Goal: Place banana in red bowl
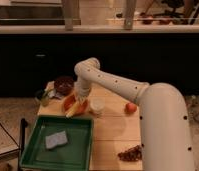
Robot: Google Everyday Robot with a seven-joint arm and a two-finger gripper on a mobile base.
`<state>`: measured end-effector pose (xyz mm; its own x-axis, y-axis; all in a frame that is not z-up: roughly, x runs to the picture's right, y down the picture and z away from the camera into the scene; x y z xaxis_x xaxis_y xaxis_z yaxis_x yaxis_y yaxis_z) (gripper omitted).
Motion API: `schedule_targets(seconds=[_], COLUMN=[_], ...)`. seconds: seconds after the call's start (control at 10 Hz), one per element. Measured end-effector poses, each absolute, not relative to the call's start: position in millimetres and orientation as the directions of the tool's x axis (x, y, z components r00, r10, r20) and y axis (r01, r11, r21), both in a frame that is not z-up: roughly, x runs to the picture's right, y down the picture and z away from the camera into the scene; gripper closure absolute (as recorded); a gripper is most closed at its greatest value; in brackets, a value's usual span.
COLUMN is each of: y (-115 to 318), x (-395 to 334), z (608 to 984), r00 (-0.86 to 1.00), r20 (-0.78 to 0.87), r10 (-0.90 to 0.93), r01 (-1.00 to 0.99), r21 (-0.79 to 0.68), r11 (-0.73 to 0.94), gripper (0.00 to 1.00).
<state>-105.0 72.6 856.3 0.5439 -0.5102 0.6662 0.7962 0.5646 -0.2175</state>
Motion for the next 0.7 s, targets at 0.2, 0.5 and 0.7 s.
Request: schedule_targets(seconds=[0.2, 0.5, 0.7], y=[74.4, 65.6, 61.1], x=[-103.8, -103.6, -106.6], z=[858.0, 858.9, 861.0], r00=[0.536, 0.56, 0.564], r20=[0.672, 0.649, 0.642], r10=[-0.51, -0.515, -0.519], r01=[0.802, 0.788, 0.786], r21=[-0.217, -0.224, -0.224], r11=[0.557, 0.574, 0.576], gripper=[0.85, 0.53, 0.33])
